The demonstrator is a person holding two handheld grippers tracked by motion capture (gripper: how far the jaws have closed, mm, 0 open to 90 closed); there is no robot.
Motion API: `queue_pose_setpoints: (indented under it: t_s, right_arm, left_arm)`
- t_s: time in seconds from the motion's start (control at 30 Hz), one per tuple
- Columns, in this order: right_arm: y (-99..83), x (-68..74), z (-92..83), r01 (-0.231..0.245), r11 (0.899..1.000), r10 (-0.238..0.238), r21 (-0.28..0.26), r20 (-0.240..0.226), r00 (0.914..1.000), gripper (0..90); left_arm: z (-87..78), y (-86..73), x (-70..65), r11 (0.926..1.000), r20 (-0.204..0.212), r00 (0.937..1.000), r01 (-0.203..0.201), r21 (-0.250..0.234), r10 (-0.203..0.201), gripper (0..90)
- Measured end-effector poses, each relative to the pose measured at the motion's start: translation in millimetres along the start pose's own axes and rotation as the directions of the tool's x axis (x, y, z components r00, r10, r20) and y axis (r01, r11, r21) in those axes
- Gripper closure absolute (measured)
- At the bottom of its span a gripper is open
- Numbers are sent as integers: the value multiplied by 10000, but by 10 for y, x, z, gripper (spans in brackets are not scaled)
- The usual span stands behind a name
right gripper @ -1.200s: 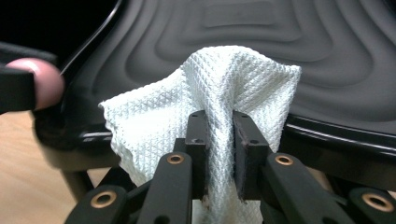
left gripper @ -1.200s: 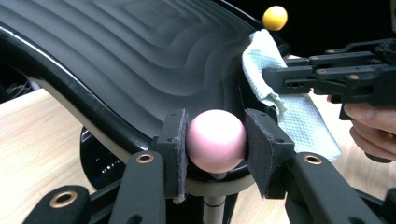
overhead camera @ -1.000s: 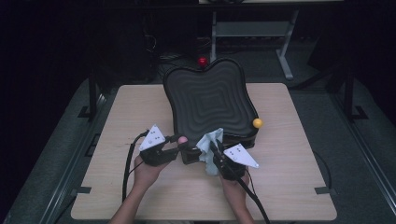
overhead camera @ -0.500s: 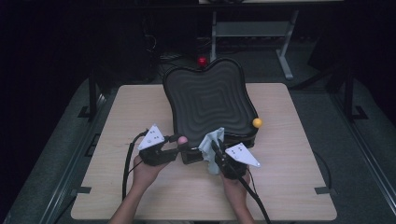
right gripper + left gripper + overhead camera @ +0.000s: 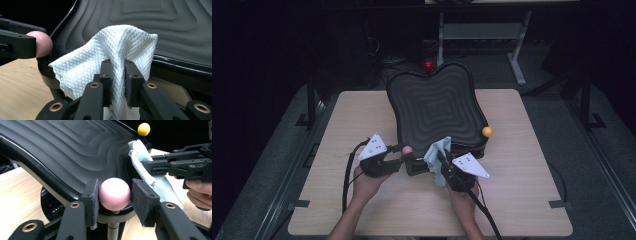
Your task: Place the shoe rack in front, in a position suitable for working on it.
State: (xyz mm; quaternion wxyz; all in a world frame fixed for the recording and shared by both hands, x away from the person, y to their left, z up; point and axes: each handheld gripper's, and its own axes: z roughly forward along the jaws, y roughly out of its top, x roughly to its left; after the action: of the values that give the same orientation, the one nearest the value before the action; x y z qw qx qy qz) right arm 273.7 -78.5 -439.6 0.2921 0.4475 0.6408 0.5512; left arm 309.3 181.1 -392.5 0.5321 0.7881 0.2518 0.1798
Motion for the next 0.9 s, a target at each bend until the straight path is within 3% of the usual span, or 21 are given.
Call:
queue_pose_setpoints:
  t_s: [0.07, 0.13, 0.23, 0.3, 0.43, 0.5, 0.57, 0.63, 0.8, 0.9]
  right_arm:
    - [-4, 28, -5, 47, 10000, -47, 11, 83, 10000, 785]
    - [-9, 65, -21, -133, 9999, 133, -2, -121, 9998, 785]
    - [-24, 124, -42, 54, 10000, -55, -28, -367, 9993, 785]
    - [-16, 101, -36, 222, 9998, -223, -13, -300, 9993, 785]
    - [-4, -14, 6, -22, 10000, 22, 44, 14, 10000, 786]
    - [-6, 12, 6, 40, 10000, -40, 70, 83, 10000, 786]
    - [-18, 67, -11, 82, 9999, -81, 77, -149, 9999, 785]
    - [-44, 128, -21, 562, 9984, -559, 82, -249, 9981, 785]
    - [-63, -14, 0, 293, 9989, -300, 375, 190, 9994, 789]
    - [-144, -44, 11, 198, 9960, -216, 873, 203, 9996, 790]
  left_arm:
    - [2, 0, 2, 10000, 2, 10000, -9, -4, 9, 601]
    - [3, 1, -1, 10000, -69, 10000, -23, 4, 23, 602]
    - [-2, 1, 7, 10000, -53, 10000, 21, 15, -21, 601]
    - [-5, 2, 13, 10000, 31, 10000, 35, 21, -35, 597]
    - [-11, 8, 14, 10000, 95, 10000, 12, -97, -11, 559]
    - [-15, 11, 18, 10000, 36, 10000, -57, -57, 57, 579]
    - [-21, 10, 28, 10000, -57, 9999, -88, -41, 88, 597]
    - [-26, 10, 33, 10000, -55, 10000, -60, -34, 59, 599]
    - [-26, 11, 29, 10000, -91, 9999, -73, -27, 73, 598]
    - [-18, 10, 28, 10000, -88, 9999, -69, -37, 69, 600]
